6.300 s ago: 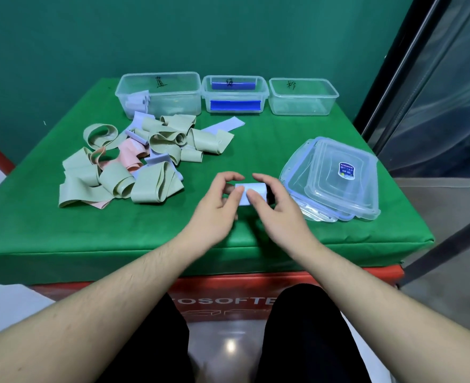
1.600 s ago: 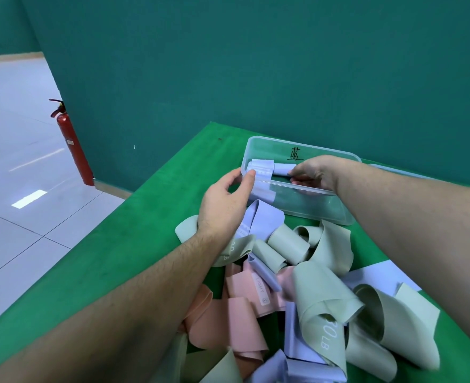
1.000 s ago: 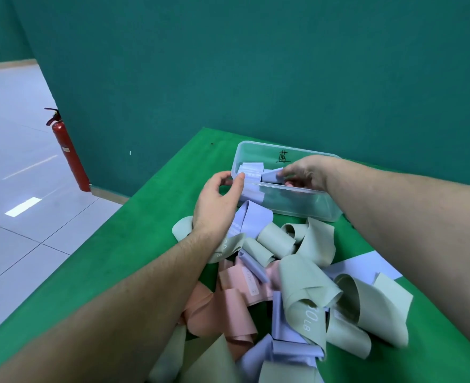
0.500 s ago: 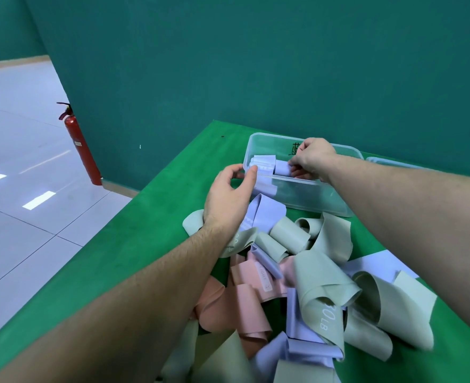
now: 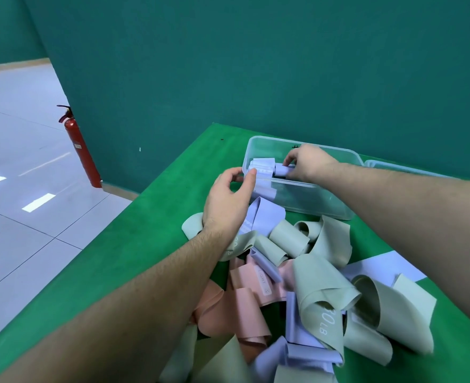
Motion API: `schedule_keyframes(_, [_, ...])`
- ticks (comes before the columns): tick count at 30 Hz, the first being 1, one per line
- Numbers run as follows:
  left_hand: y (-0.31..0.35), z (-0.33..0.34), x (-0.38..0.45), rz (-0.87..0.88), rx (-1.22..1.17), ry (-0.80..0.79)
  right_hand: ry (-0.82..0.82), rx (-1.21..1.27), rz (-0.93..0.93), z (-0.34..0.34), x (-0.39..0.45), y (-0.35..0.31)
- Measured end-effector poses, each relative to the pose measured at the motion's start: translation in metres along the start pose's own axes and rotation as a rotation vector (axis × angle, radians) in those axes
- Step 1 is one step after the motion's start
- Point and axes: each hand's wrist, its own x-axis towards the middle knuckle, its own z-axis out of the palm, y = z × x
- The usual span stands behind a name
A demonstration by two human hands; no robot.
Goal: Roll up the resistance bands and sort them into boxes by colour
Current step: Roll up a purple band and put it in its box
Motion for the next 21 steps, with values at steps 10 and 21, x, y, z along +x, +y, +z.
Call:
schedule_keyframes(10, [0.000,0.000,0.000,0.013,0.007,0.005,-0.021,0.024,-0.009,-0.003,-0.003,0.004])
schedule_keyframes(21, [-0.001,0.001,0.000,0.009,-0.003,0.005,0.041,-0.144,-0.008,-0.007,-0.008,0.002])
